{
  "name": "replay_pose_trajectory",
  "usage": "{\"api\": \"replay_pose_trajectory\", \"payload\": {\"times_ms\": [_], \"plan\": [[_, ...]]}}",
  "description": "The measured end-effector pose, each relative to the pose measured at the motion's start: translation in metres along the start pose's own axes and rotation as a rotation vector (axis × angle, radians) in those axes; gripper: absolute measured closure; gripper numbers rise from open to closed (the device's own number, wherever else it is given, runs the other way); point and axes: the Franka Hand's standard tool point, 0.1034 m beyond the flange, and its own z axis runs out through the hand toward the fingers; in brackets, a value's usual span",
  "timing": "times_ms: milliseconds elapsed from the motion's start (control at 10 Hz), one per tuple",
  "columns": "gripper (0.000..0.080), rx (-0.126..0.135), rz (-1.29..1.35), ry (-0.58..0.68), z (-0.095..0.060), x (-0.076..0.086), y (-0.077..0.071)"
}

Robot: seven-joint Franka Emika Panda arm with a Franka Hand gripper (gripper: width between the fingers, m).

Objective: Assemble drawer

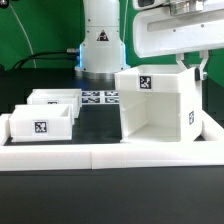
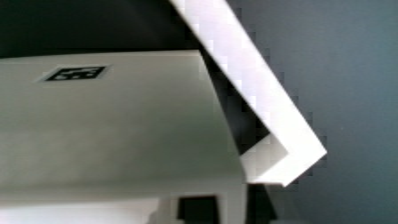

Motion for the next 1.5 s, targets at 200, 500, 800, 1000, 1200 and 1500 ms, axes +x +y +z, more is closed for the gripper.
{"api": "replay_pose_trajectory", "payload": {"times_ms": [200, 500, 800, 1000, 1200, 1500], "plan": [[0.0761, -0.004, 0.25, -0.01, -0.001, 0.005, 0.0], [0.0761, 0.003, 0.438, -0.02, 0.0, 0.013, 0.001], [0.0761, 0.018, 0.579, -0.036, -0.001, 0.011, -0.002], [0.0761, 0.027, 0.691, -0.054, -0.001, 0.008, -0.004], [0.0761, 0.031, 0.803, -0.071, 0.001, 0.006, -0.005], [0.0761, 0.027, 0.81, -0.083, 0.006, 0.014, -0.01]]}}
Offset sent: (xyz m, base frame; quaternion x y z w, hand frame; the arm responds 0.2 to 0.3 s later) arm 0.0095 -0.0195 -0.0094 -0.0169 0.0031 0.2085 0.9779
